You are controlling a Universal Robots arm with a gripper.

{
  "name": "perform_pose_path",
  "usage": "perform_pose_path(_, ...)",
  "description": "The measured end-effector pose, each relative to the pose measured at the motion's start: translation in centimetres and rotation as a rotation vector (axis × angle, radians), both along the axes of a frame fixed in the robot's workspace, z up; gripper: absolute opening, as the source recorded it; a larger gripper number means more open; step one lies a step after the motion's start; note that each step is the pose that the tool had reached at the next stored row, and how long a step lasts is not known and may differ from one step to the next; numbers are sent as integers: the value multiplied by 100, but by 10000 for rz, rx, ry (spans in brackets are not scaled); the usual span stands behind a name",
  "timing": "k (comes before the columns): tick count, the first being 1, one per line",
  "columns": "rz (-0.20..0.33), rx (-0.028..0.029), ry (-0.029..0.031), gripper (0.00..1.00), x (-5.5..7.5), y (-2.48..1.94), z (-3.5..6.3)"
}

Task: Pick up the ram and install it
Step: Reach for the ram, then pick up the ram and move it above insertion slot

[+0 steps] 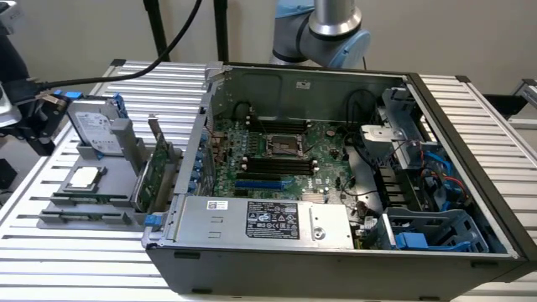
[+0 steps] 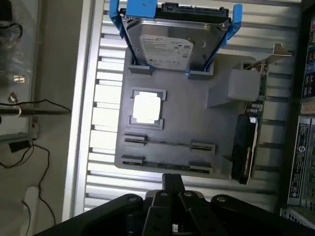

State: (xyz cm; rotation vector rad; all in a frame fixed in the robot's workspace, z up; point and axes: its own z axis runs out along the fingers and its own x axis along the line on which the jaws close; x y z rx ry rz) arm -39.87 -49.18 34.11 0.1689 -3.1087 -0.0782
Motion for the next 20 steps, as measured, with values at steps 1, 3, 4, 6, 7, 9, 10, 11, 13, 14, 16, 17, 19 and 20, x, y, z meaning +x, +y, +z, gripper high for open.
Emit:
perform_pose_path(1,174,0,-1,0,0,0,-9)
perform_pose_path(3,534,0,-1,0,0,0,-28)
perform_pose_path(4,720,-1,1,0,0,0,-37)
perform_pose_path(6,1079,0,0,0,0,0,-55)
perform_pose_path(7,1276,0,0,0,0,0,-65)
perform_pose_path(9,1641,0,0,0,0,0,-83)
perform_pose_path(10,1820,1,0,0,0,0,-92)
perform_pose_path(11,2001,0,1,0,0,0,-101)
perform_pose_path(13,2361,-1,1,0,0,0,-120)
perform_pose_path(14,2541,0,0,0,0,0,-129)
perform_pose_path(16,2902,0,0,0,0,-1,-147)
perform_pose_path(17,3084,0,0,0,0,0,-156)
perform_pose_path(19,3456,0,0,0,0,0,-175)
perform_pose_path(20,3636,0,0,0,0,0,-184)
